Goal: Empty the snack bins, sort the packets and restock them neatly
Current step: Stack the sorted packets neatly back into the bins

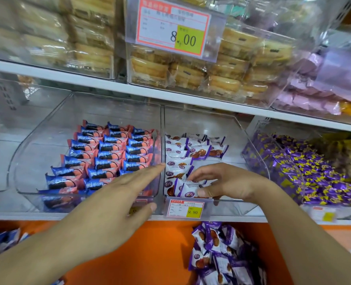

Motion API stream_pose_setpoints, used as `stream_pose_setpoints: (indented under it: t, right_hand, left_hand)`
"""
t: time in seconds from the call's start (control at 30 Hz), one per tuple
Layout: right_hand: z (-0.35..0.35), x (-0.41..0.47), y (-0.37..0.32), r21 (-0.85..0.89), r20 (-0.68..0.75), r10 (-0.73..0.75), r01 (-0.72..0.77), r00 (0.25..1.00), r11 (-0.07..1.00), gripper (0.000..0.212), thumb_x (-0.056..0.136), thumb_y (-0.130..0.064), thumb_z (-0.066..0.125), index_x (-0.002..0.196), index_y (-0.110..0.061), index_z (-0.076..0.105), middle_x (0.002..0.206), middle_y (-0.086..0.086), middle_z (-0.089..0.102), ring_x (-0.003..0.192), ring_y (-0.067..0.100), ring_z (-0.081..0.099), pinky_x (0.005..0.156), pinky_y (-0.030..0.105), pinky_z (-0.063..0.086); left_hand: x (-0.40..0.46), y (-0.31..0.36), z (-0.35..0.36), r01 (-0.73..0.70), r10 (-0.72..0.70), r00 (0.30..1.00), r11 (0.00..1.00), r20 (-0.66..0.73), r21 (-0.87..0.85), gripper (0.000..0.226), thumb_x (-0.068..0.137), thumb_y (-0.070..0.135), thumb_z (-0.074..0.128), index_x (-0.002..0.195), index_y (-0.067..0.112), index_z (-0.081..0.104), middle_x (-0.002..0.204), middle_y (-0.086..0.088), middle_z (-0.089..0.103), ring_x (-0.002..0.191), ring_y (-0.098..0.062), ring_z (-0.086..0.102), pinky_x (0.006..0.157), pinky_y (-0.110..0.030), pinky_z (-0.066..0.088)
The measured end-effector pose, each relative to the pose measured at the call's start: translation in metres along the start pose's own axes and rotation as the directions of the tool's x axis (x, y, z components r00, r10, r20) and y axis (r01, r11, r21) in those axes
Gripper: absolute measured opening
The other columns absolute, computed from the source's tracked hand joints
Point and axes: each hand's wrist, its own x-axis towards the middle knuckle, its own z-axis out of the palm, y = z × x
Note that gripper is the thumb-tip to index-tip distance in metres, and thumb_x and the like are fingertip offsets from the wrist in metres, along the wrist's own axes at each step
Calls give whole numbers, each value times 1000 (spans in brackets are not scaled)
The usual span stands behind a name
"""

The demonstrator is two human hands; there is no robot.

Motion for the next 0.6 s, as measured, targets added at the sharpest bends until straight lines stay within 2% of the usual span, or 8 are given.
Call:
stream_pose_setpoints:
  t: [0.1, 0.17, 0.27, 0.37, 0.43, 0.53, 0.6]
  right_hand:
    - [1, 0, 0, 58, -30, 7, -6, 1000, 998, 27, 92, -20, 81, 116, -34, 78, 130, -4, 70, 111, 18, 72, 74, 31, 61]
    - [2, 1, -3, 53, -52, 31, -28, 998, 998, 27, 90, -22, 83, 114, -35, 80, 122, -1, 70, 110, 21, 72, 74, 28, 61]
    - [6, 6, -9, 27, -80, 66, -64, 995, 998, 28, 85, -24, 88, 110, -34, 80, 116, 0, 71, 107, 19, 72, 71, 26, 61]
    - [16, 16, -15, -136, -143, 60, -80, 988, 987, 33, 75, -34, 94, 103, -39, 76, 120, -7, 69, 109, 9, 67, 76, 27, 62]
    - [20, 20, -17, -178, -172, 54, -85, 984, 980, 35, 72, -36, 96, 101, -37, 76, 120, -11, 69, 108, 6, 67, 78, 26, 60]
    - [16, 17, -15, 1, -141, 99, -100, 985, 995, 33, 73, -23, 97, 99, -27, 76, 106, 3, 78, 97, 23, 77, 84, 39, 66]
    - [12, 14, -13, 66, -127, 118, -110, 985, 992, 30, 74, -15, 95, 98, -20, 77, 101, 4, 79, 86, 22, 79, 85, 41, 66]
  left_hand:
    - [0, 1, 0, 1, -1, 1000, 1000, -1, -4, 81, 100, 55, 51, 143, 75, -15, 154, 49, 5, 141, 22, 6, 112, -7, 7]
    - [0, 1, 0, -2, 2, 1000, 1000, 0, -6, 80, 101, 54, 51, 144, 75, -14, 155, 48, 5, 143, 21, 7, 113, -7, 7]
    - [0, 0, 0, -2, 2, 1000, 1000, 3, -6, 80, 100, 55, 51, 145, 74, -13, 154, 49, 5, 145, 20, 7, 112, -6, 6]
    - [1, 0, 1, 0, 0, 1000, 1000, 5, 0, 80, 100, 54, 51, 144, 75, -13, 153, 50, 4, 143, 21, 7, 111, -5, 5]
    - [1, 0, 1, 5, -5, 1000, 1000, 10, 0, 80, 100, 54, 51, 144, 75, -13, 152, 50, 5, 138, 24, 6, 108, -3, 5]
    - [2, -1, 2, 6, -6, 1000, 1000, 18, -6, 79, 100, 54, 51, 145, 74, -11, 149, 53, 6, 132, 31, 2, 103, 3, 3]
    - [2, -1, 2, 7, -6, 1000, 1000, 26, -9, 80, 101, 54, 51, 145, 75, -12, 145, 56, 5, 128, 35, -1, 103, 5, 2]
